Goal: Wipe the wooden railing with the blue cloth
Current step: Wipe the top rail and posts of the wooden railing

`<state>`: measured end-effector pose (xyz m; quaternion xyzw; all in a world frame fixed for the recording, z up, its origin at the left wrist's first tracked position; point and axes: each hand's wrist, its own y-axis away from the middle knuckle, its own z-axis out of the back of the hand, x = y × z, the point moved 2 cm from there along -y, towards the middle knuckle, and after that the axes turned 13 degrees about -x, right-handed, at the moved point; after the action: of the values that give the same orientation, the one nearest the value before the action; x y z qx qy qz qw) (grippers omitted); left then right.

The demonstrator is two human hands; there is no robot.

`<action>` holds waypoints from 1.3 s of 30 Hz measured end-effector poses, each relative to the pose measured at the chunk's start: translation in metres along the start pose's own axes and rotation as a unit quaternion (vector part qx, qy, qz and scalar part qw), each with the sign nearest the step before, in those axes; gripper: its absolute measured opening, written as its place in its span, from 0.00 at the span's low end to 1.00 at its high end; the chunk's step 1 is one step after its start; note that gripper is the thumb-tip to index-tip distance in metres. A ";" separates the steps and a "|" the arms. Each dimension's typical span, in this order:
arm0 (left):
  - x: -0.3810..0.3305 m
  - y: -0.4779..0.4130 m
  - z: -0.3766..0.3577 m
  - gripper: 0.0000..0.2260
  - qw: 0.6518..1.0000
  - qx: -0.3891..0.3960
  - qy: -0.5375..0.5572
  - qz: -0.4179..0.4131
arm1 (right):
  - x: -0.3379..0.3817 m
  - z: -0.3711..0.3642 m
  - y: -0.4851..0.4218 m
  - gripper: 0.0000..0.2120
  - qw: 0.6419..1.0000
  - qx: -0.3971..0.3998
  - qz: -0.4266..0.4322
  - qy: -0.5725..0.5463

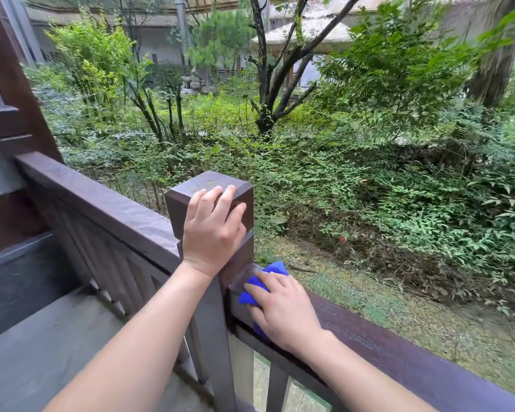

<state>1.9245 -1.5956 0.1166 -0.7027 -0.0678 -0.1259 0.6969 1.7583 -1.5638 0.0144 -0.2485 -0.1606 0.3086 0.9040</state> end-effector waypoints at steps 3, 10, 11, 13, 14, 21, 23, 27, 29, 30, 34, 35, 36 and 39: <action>-0.001 -0.001 0.002 0.08 1.000 0.000 -0.001 0.004 | -0.012 0.003 -0.015 0.15 0.989 0.030 -0.143 -0.003; -0.001 -0.001 0.001 0.08 1.000 0.000 0.006 0.007 | 0.006 0.006 0.018 0.15 0.999 -0.010 -0.031 0.008; 0.000 0.000 0.001 0.08 1.000 0.001 0.006 0.007 | -0.005 0.011 0.023 0.15 0.999 -0.026 -0.026 0.006; -0.001 -0.001 0.001 0.08 1.000 0.000 0.006 0.012 | -0.021 0.016 0.020 0.13 0.994 -0.036 -0.102 0.011; -0.001 -0.002 0.001 0.08 1.000 0.001 0.007 0.017 | -0.024 0.014 0.012 0.12 0.988 -0.029 -0.151 0.023; -0.002 -0.002 0.002 0.08 1.000 0.003 0.008 0.022 | 0.016 -0.004 -0.008 0.13 0.997 0.015 -0.077 0.009; -0.001 -0.001 0.002 0.08 1.000 0.006 0.009 0.021 | -0.003 0.004 0.007 0.14 0.999 0.001 -0.041 -0.013; 0.000 -0.002 0.002 0.08 1.000 0.010 0.011 0.016 | -0.036 0.012 -0.011 0.13 0.982 0.031 -0.188 0.008; 0.000 -0.003 0.002 0.08 1.000 0.008 0.013 0.014 | -0.033 0.012 -0.022 0.12 0.972 0.031 -0.230 0.029; 0.000 -0.003 0.001 0.08 1.000 0.006 0.013 0.015 | -0.030 0.011 -0.019 0.12 0.975 0.023 -0.218 0.039; -0.001 0.000 0.000 0.07 1.000 -0.001 0.012 0.019 | -0.044 0.027 0.031 0.13 0.988 0.000 -0.152 0.034; -0.001 0.001 0.000 0.07 1.000 -0.001 0.012 0.018 | -0.057 0.036 0.042 0.13 0.985 -0.011 -0.169 0.034; -0.002 0.001 0.000 0.08 1.000 -0.001 0.012 0.017 | -0.070 0.046 0.051 0.12 0.979 -0.019 -0.200 0.039; -0.002 -0.002 0.001 0.08 1.000 0.000 0.006 0.021 | -0.101 0.067 0.068 0.11 0.961 -0.010 -0.269 0.070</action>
<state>1.9219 -1.5943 0.1181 -0.7029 -0.0491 -0.1158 0.7001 1.6197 -1.5578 0.0189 -0.2260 -0.1607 0.0344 0.9602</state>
